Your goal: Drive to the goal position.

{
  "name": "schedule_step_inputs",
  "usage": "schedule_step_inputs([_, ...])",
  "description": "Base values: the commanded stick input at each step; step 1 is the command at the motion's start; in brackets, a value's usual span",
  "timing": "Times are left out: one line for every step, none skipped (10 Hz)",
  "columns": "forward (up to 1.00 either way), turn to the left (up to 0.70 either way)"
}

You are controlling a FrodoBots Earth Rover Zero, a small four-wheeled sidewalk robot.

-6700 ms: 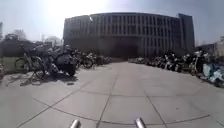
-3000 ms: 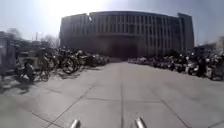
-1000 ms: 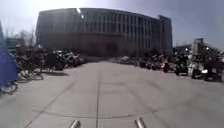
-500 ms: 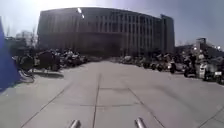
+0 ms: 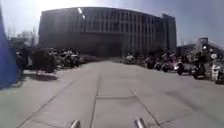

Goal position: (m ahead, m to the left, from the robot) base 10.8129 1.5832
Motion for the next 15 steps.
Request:
schedule_step_inputs([0.00,0.00])
schedule_step_inputs([0.00,0.00])
schedule_step_inputs([0.00,0.00])
schedule_step_inputs([0.00,0.00])
schedule_step_inputs([0.00,0.00])
schedule_step_inputs([0.00,0.00])
schedule_step_inputs([0.00,0.00])
schedule_step_inputs([0.60,0.00])
schedule_step_inputs([1.00,0.00])
schedule_step_inputs([1.00,0.00])
schedule_step_inputs([1.00,0.00])
schedule_step_inputs([1.00,0.00])
schedule_step_inputs([1.00,0.00])
schedule_step_inputs([1.00,0.00])
schedule_step_inputs([1.00,0.00])
